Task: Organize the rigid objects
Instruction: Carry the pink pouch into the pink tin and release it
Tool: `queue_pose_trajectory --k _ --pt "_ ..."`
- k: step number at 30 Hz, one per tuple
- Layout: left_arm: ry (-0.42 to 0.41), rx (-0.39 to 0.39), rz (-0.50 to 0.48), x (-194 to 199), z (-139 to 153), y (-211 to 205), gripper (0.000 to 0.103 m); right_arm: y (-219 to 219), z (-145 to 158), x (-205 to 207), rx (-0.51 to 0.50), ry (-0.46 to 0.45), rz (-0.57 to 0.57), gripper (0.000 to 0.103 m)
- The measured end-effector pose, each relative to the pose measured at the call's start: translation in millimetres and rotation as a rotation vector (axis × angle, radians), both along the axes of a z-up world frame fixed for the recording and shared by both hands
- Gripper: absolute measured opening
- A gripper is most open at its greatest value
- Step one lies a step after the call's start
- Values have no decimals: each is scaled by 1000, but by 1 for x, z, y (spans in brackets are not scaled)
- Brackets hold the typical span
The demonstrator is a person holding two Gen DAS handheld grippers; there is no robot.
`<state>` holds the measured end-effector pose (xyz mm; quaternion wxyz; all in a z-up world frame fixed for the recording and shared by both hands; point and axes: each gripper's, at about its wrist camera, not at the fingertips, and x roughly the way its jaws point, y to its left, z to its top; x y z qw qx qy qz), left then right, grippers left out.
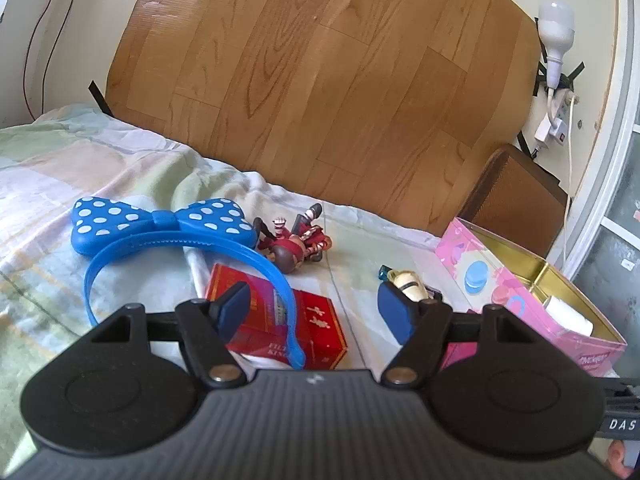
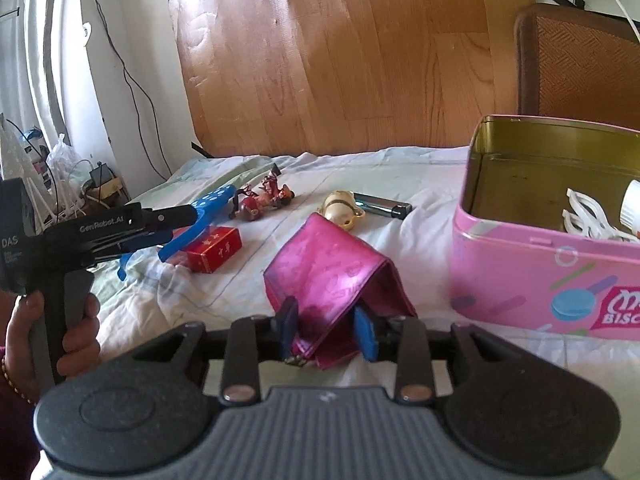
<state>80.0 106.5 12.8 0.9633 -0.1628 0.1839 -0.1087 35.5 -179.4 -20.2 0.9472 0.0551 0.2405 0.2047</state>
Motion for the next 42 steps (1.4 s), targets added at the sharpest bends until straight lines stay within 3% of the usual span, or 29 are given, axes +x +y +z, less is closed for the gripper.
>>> queue_pose_trajectory --k 9,15,19,23,25,26,30,33,36,39,42 --pt "-23 9 -54 -5 4 -6 71 -2 -1 -4 -22 -23 -17 31" --pt "-25 -20 -231 -4 14 -29 71 -4 2 -10 -31 -69 -10 31" --pt "11 36 -357 6 13 -58 73 -6 -1 -8 -18 -58 -4 31" --pt "116 85 -427 30 0 -84 86 -7 -4 -9 -9 -55 11 30" --pt "185 36 -449 39 -10 -83 78 -7 -5 -11 -16 -65 27 27" --pt "193 -10 -477 40 -11 -80 61 -6 -5 -12 -31 -74 26 26" --pt "108 5 -464 19 11 -82 55 -9 8 -21 -23 -160 18 25" --pt "8 1 -474 8 40 -91 54 -25 31 -32 20 -287 -2 23" --pt "-79 38 -492 9 66 -117 54 -40 47 -41 -4 -399 -61 23" --pt "-88 80 -536 27 75 -156 55 -58 49 -40 -57 -446 -153 23" --pt "-36 98 -576 51 70 -194 55 -84 46 -28 -69 -399 -226 24"
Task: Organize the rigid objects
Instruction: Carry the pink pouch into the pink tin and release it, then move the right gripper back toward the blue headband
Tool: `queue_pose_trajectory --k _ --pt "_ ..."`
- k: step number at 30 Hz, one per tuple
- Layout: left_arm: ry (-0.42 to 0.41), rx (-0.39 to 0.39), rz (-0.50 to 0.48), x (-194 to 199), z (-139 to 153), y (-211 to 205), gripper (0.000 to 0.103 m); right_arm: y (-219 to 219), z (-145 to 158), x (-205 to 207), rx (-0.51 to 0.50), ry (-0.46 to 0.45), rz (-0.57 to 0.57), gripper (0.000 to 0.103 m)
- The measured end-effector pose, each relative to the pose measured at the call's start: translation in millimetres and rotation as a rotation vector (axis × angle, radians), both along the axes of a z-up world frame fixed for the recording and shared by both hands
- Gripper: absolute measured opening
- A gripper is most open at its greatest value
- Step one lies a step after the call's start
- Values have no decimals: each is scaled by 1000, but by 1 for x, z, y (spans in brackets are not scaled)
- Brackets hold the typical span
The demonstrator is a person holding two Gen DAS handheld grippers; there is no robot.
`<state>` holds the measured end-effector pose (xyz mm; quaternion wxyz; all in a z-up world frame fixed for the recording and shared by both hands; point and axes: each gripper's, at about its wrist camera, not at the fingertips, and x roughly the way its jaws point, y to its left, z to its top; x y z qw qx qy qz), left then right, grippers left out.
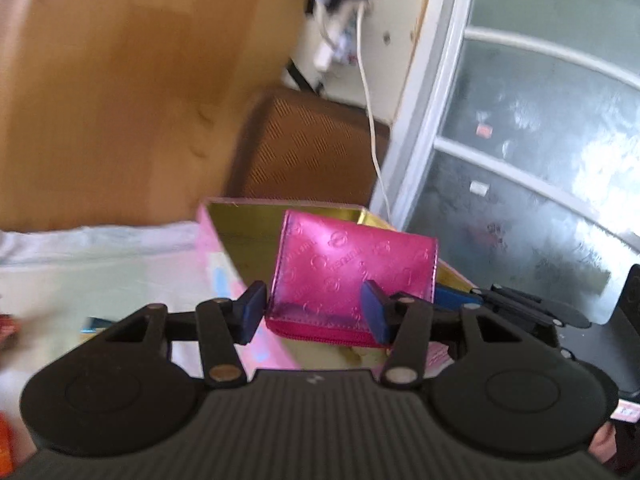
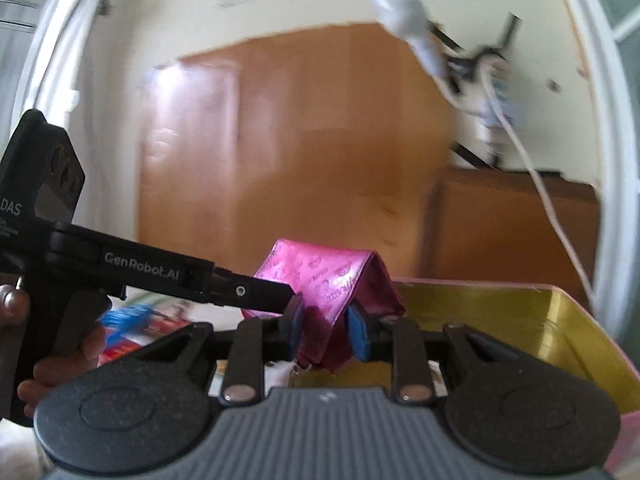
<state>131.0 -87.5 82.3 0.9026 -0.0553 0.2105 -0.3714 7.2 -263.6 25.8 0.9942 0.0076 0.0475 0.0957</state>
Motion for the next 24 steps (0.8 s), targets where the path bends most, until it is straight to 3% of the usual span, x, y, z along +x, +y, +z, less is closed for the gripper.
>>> queue_pose_trajectory --k 3,5,6,9,11,18,21,24 --pt "26 47 -22 14 -7 -32 54 -26 -6 19 18 94 -14 23" --pt "6 99 2 17 -8 -51 56 -34 -10 35 6 150 -16 26" --pt "-13 132 26 18 -7 -58 56 -34 -11 42 -23 162 -34 23" --pt "-29 151 65 16 -2 -61 57 -24 -20 64 -208 112 -229 42" --pt "-28 137 79 10 0 -54 60 -24 -26 72 -252 72 -331 43" --pt "-42 137 154 -20 -2 -20 62 -47 -25 35 34 7 -309 44" --pt "-20 129 179 -36 -10 2 62 -43 -21 21 97 -15 -250 44" --pt "-7 138 209 -51 -19 27 62 -25 -12 13 89 -29 -182 44"
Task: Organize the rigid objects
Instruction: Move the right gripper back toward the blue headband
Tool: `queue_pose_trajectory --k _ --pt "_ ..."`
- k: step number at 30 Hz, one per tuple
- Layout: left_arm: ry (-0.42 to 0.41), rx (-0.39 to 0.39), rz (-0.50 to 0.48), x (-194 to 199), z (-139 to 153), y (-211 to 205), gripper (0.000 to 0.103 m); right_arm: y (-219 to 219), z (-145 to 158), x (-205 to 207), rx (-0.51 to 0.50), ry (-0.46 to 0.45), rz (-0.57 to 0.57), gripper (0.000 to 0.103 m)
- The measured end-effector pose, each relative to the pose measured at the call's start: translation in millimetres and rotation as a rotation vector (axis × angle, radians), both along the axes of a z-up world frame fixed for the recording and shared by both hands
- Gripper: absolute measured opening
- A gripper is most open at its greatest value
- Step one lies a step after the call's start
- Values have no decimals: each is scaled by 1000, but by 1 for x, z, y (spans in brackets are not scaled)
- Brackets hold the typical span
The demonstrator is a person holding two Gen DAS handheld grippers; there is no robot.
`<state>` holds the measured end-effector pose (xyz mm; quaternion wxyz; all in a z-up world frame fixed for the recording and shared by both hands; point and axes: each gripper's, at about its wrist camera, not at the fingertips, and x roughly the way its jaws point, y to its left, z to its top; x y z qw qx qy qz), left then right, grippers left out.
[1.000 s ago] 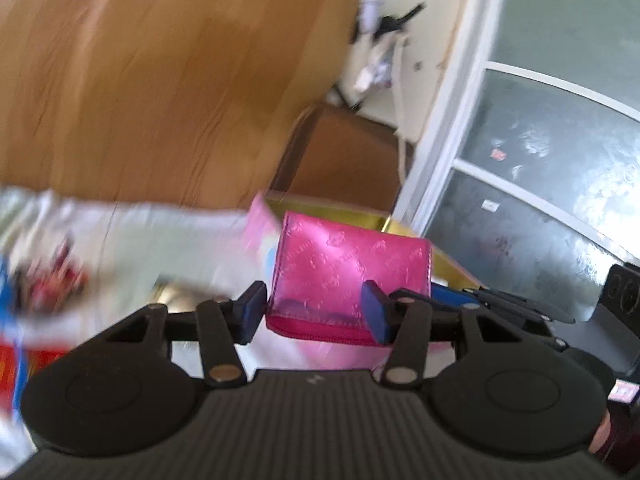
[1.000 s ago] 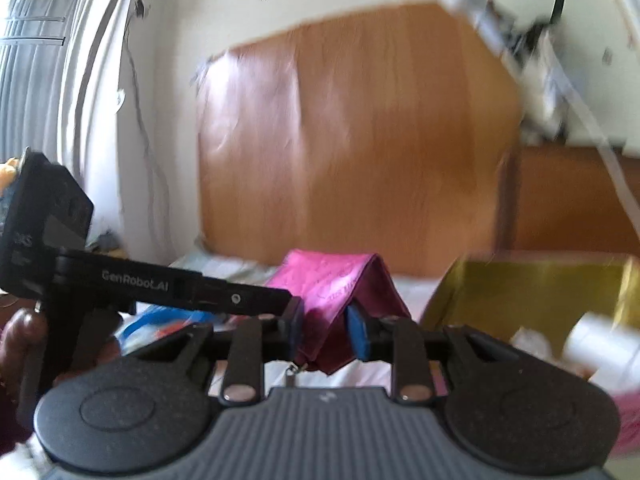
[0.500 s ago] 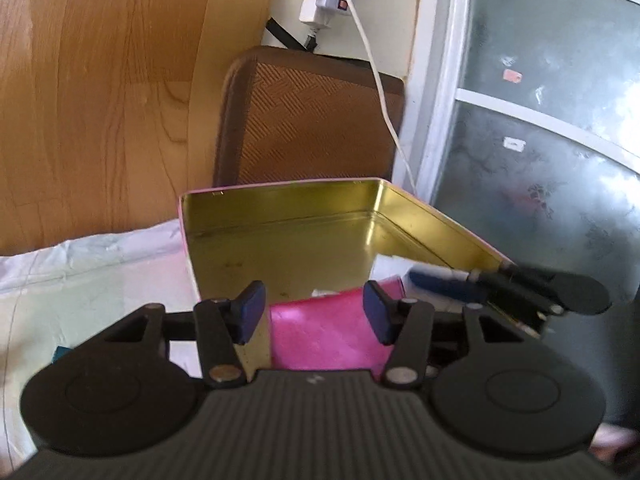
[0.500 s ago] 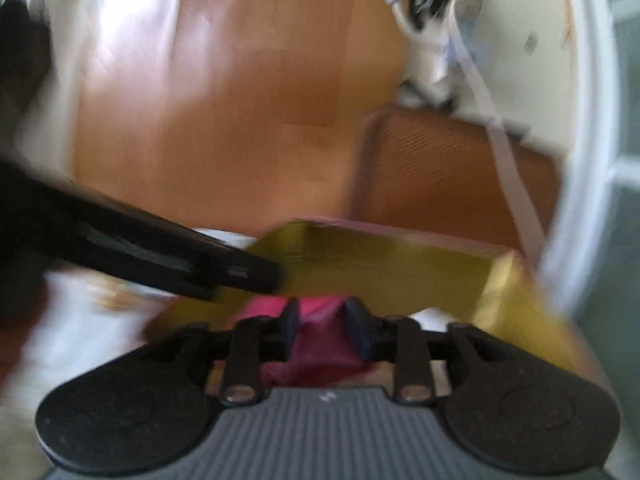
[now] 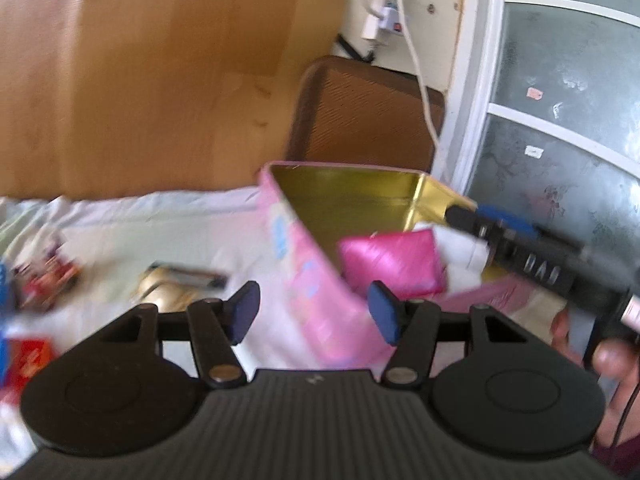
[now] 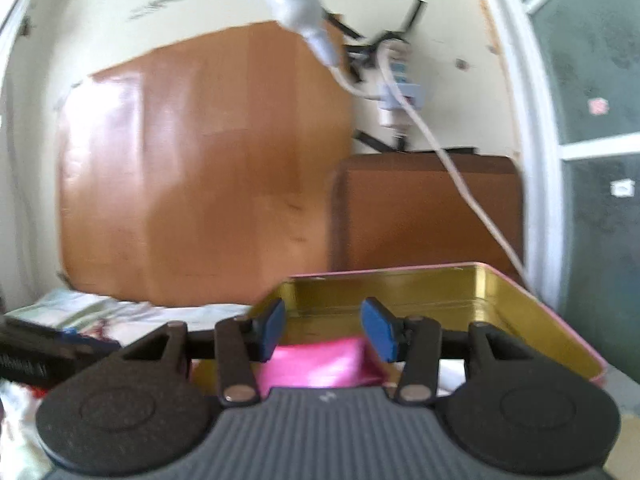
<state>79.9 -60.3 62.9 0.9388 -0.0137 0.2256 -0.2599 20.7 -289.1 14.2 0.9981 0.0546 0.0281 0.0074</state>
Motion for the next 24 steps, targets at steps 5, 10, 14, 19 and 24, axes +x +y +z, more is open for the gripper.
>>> queue_pose_trajectory --k 5,10,14,19,24 --pt "13 -8 91 -26 -13 59 62 44 6 0 -31 26 180 46" --pt "27 -84 244 -46 -19 128 62 92 3 18 -5 152 419 46" --pt "11 -190 389 -61 -14 184 62 140 10 38 -20 217 554 45" --pt "96 -186 635 -39 -18 228 61 196 20 78 -10 295 640 38" --pt "225 -192 688 -8 -42 246 61 238 5 111 28 428 666 36"
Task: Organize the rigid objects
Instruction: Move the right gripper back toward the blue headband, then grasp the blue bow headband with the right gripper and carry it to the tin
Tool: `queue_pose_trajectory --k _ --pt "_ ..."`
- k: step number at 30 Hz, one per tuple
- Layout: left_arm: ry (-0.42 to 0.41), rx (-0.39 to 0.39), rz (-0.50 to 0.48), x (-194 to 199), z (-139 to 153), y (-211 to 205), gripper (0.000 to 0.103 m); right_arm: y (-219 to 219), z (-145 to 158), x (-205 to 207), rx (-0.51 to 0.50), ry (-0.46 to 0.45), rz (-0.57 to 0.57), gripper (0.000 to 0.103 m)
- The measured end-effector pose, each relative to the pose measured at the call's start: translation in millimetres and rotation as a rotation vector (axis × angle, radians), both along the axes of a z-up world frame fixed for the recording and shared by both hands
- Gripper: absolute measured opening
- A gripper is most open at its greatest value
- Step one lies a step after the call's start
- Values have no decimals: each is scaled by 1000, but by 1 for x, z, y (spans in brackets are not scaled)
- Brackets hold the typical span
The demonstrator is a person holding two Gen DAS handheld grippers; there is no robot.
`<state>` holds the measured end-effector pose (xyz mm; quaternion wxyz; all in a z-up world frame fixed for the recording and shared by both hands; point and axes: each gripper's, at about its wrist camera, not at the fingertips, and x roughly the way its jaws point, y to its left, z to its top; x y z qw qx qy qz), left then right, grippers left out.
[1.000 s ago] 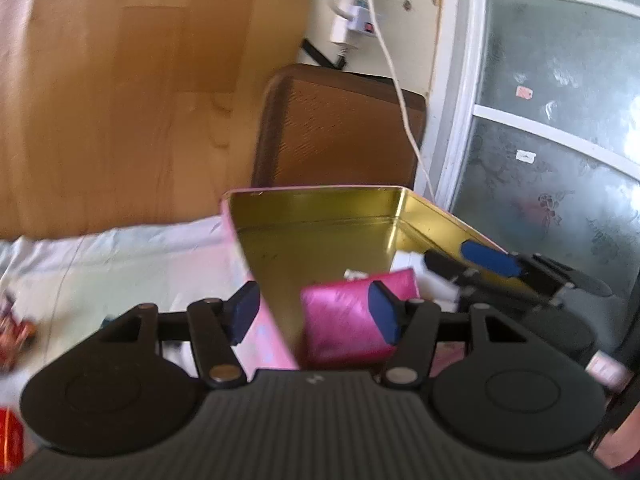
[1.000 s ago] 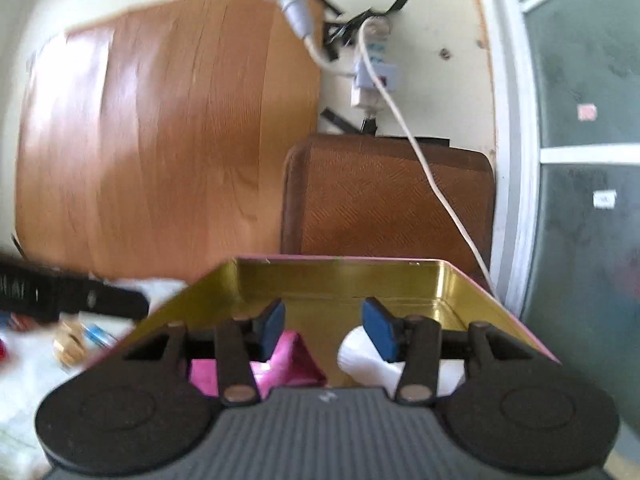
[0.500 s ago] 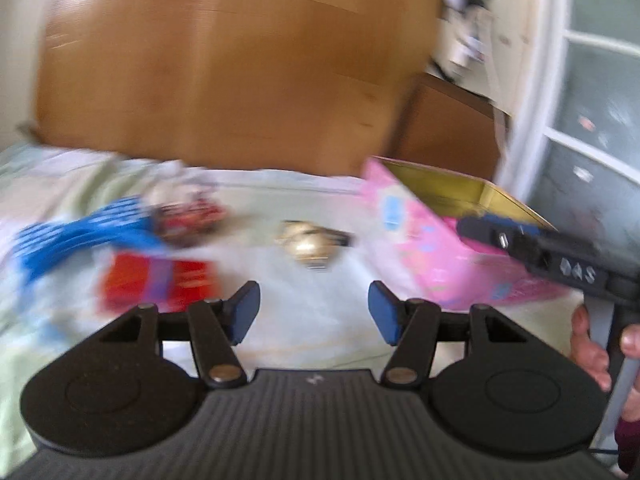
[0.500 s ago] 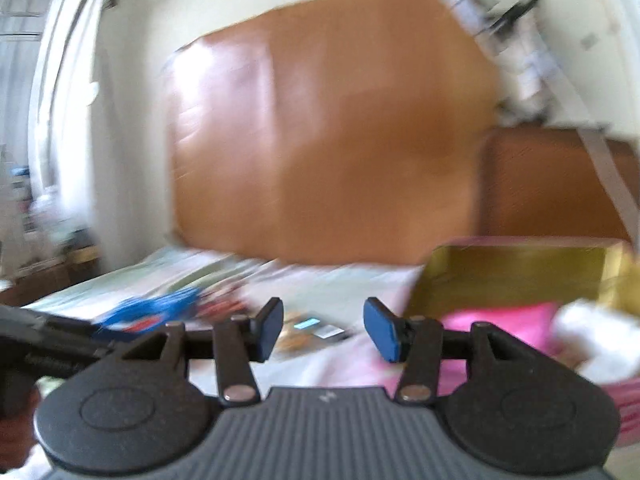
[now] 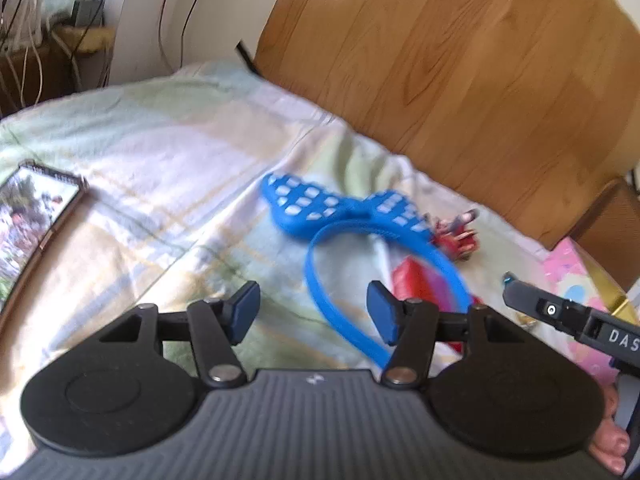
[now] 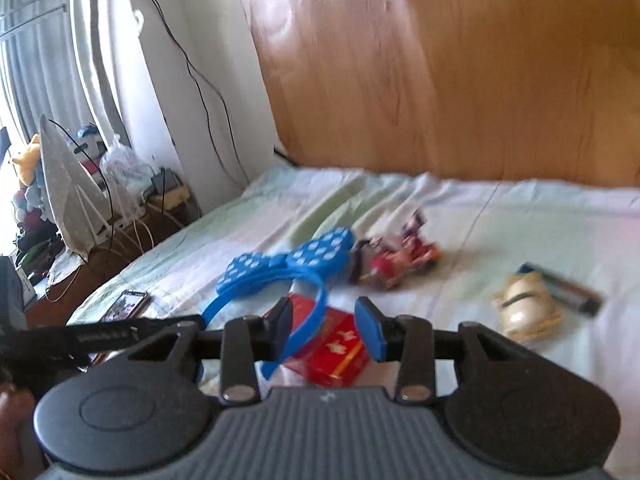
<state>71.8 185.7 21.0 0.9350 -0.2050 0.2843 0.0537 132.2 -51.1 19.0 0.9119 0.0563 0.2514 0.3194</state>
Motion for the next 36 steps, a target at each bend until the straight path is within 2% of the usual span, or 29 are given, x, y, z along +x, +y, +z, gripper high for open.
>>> queue_pose_trajectory --k 1,2,3,4,7,9,15,21,28,31,34,36 --pt "0 -4 -5 1 -3 3 60 5 -2 4 2 21 5 36" --pt "-4 -2 -11 4 -5 2 51 8 -4 7 4 39 13 34" --pt "-5 2 -20 7 -6 3 43 15 -6 10 -8 55 25 27" --pt "0 -4 -34 10 -8 3 23 21 -10 13 -28 67 37 16" --pt "-8 -8 -34 10 -8 2 22 29 -18 16 -45 59 18 14" --pt "-44 -13 -45 3 -2 0 22 24 -14 13 -32 42 -2 14" --pt "-148 41 -138 14 35 -44 22 -19 6 -5 15 -84 -103 13" --pt "-193 62 -295 42 57 -124 22 -100 23 -10 74 -138 -272 13" --pt "-206 91 -521 79 68 -250 22 -214 28 -31 87 -189 -519 13" --pt "-186 113 -607 88 64 -302 22 -260 21 -38 92 -174 -618 13" --pt "-129 132 -661 103 50 -343 24 -295 9 -40 85 -147 -698 14" --pt "-79 167 -685 116 38 -364 37 -307 0 -35 50 -132 -742 18"
